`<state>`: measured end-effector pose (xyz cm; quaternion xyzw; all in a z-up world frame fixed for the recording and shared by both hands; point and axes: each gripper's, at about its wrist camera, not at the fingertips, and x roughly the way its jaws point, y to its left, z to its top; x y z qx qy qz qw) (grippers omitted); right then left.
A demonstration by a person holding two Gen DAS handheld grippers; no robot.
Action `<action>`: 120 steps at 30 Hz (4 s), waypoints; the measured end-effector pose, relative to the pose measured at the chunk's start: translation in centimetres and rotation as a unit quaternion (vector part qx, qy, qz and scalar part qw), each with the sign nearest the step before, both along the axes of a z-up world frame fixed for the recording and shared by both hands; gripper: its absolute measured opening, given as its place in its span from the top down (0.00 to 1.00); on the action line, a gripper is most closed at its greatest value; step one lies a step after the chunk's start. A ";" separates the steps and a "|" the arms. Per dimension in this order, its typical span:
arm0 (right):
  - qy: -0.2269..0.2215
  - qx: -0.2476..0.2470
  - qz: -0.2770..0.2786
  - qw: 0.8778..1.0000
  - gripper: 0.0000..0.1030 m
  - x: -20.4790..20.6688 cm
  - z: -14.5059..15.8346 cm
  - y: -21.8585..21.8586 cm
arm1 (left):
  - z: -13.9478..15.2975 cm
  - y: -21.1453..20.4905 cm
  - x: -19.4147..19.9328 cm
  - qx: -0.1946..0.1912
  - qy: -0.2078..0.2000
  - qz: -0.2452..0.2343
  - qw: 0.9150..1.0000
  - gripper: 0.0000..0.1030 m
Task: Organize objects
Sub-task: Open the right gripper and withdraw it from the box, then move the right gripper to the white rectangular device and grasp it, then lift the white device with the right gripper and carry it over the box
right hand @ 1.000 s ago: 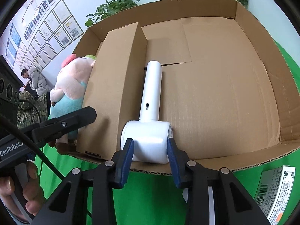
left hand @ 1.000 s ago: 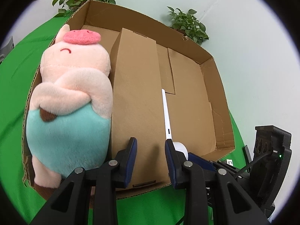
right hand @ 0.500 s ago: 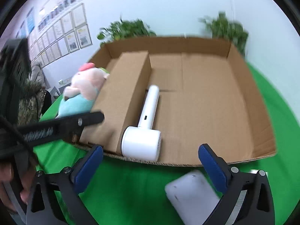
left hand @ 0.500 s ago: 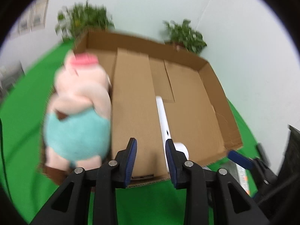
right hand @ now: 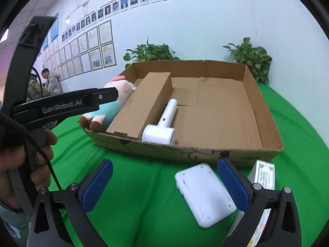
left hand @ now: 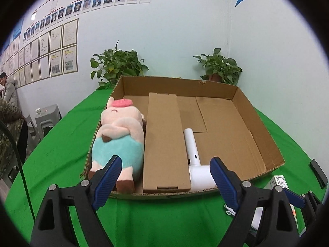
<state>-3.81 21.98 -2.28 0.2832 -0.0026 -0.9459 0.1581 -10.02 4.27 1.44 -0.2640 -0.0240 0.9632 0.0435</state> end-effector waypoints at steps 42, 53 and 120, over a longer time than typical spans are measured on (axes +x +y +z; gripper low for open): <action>-0.093 0.045 0.096 0.990 0.01 0.1 -4.9 1.1 | -4.8 -0.4 0.0 0.146 -0.141 -0.138 0.969 0.20; -0.102 0.128 0.054 0.985 0.01 -2.8 -6.2 5.8 | -7.1 1.5 -0.9 0.178 -0.176 -0.177 0.952 0.20; -0.158 0.017 0.061 0.985 0.37 5.0 -6.7 0.2 | -12.7 2.6 2.2 0.258 -0.288 -0.197 0.901 0.65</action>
